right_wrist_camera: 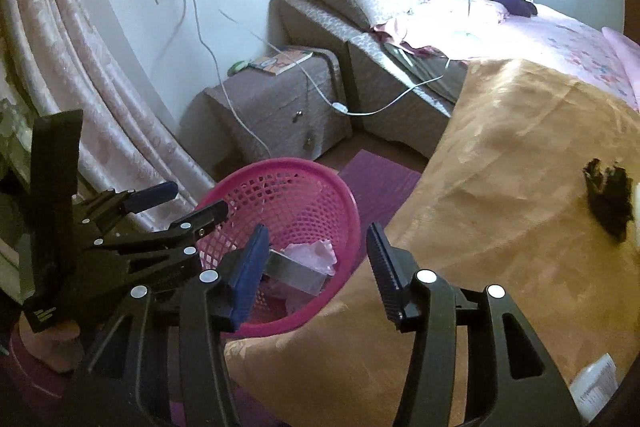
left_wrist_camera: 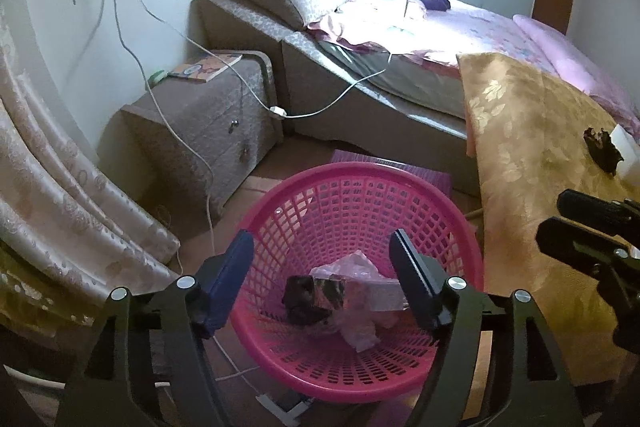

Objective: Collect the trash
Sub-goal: 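Move both tools back over the remaining trash on the bedspread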

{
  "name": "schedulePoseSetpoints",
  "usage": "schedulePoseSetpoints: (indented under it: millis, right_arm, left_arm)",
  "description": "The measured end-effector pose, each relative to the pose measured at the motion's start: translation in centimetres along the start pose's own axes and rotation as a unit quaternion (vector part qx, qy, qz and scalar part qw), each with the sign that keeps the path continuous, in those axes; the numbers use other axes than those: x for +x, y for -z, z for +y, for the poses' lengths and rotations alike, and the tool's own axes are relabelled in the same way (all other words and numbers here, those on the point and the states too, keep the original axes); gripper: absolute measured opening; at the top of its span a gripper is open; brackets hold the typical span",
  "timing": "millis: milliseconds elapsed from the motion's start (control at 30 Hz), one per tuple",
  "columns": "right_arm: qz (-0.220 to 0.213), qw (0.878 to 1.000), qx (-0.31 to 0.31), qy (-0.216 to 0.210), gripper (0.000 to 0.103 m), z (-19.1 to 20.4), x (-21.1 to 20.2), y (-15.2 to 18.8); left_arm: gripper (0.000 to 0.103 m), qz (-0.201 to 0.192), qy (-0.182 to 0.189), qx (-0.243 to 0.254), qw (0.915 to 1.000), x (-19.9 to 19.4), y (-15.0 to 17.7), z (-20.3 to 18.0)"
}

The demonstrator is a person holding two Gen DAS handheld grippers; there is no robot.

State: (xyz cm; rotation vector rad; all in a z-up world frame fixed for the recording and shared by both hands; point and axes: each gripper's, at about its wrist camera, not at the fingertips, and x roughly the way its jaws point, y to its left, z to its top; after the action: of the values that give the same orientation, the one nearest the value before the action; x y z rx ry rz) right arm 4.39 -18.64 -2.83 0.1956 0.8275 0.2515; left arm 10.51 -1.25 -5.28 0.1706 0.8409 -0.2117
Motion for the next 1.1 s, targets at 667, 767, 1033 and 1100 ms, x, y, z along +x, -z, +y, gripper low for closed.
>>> schedulePoseSetpoints:
  millis: [667, 767, 1033, 1100]
  right_arm:
    - [-0.068, 0.994, 0.046, 0.067, 0.062, -4.6, -7.0, 2.1]
    - [-0.081, 0.991, 0.061, 0.083, 0.066, -5.9, -8.7, 2.8]
    - [-0.104, 0.977, 0.115, 0.146, 0.068, -11.2, -13.4, 5.6]
    - [-0.108, 0.973, 0.128, 0.16, 0.068, -12.6, -14.4, 6.4]
  left_arm:
    - [0.078, -0.038, 0.022, 0.032, 0.9985, -2.6, 0.1, -3.9]
    - [0.079, -0.042, 0.031, 0.044, 0.9977, -3.1, 0.4, -4.9]
    - [0.08, -0.045, 0.072, 0.08, 0.9931, -4.2, 0.8, -8.5]
    - [0.08, -0.047, 0.082, 0.093, 0.9912, -4.4, 1.1, -9.5]
